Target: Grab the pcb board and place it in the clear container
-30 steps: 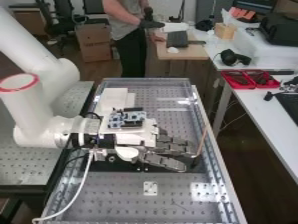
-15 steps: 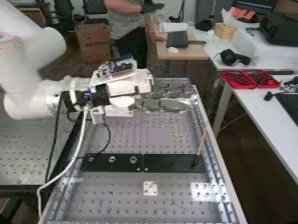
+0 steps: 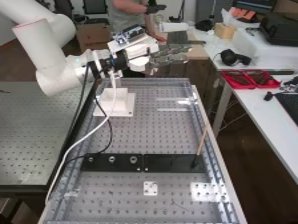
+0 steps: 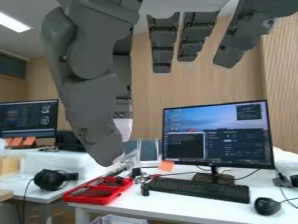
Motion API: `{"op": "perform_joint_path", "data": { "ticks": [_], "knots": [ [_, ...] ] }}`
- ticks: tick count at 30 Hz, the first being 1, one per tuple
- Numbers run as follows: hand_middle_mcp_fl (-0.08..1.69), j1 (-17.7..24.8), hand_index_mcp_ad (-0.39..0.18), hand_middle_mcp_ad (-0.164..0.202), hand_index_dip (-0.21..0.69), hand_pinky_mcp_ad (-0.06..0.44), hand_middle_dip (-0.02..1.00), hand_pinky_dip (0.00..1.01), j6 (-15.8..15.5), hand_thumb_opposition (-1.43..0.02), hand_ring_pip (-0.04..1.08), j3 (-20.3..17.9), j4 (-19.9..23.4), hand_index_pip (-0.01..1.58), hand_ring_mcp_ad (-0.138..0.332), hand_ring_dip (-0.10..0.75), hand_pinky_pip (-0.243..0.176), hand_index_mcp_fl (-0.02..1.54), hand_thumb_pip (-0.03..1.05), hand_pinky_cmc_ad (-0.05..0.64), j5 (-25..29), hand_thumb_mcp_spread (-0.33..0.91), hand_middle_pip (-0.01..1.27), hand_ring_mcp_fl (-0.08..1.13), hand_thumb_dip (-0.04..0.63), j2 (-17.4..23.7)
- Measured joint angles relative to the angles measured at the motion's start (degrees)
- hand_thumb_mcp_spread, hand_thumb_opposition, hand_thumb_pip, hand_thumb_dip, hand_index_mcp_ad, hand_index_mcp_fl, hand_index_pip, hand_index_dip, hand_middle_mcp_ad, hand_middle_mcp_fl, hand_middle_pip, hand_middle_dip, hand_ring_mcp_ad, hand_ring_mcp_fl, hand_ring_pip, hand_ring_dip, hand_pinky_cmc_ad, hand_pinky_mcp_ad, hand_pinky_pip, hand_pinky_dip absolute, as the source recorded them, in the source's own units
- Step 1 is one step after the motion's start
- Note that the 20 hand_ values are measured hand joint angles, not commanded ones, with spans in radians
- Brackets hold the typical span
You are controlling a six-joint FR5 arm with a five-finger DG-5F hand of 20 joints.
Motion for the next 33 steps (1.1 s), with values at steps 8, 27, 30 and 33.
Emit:
{"op": "perform_joint_path", "data": {
  "ticks": [8,27,30,33],
  "knots": [
    [0.10,3.5,-0.211,0.080,0.162,0.197,0.16,0.18,-0.4,-0.88,0.09,1.5,-0.9,1.35,0.079,0.037,-0.059,0.59,0.42,0.316,5.4,0.71,0.15,0.02,0.234,-4.3],
    [0.10,8.2,-0.211,0.084,0.168,0.197,0.16,0.18,-0.4,-0.89,0.09,4.7,-5.7,1.33,0.080,0.037,-0.059,0.60,0.42,0.316,13.3,0.71,0.15,0.01,0.234,-9.5],
    [0.10,8.6,-0.211,0.084,0.168,0.197,0.16,0.18,-0.2,-0.89,0.09,5.5,-6.3,1.33,0.080,0.037,-0.059,0.60,0.42,0.316,13.2,0.71,0.15,0.01,0.234,-10.0],
    [0.10,9.1,-0.211,0.084,0.168,0.197,0.16,0.18,0.2,-0.89,0.09,6.2,-6.8,1.33,0.080,0.037,-0.059,0.60,0.42,0.316,13.2,0.71,0.15,0.01,0.234,-10.6]
  ]
}}
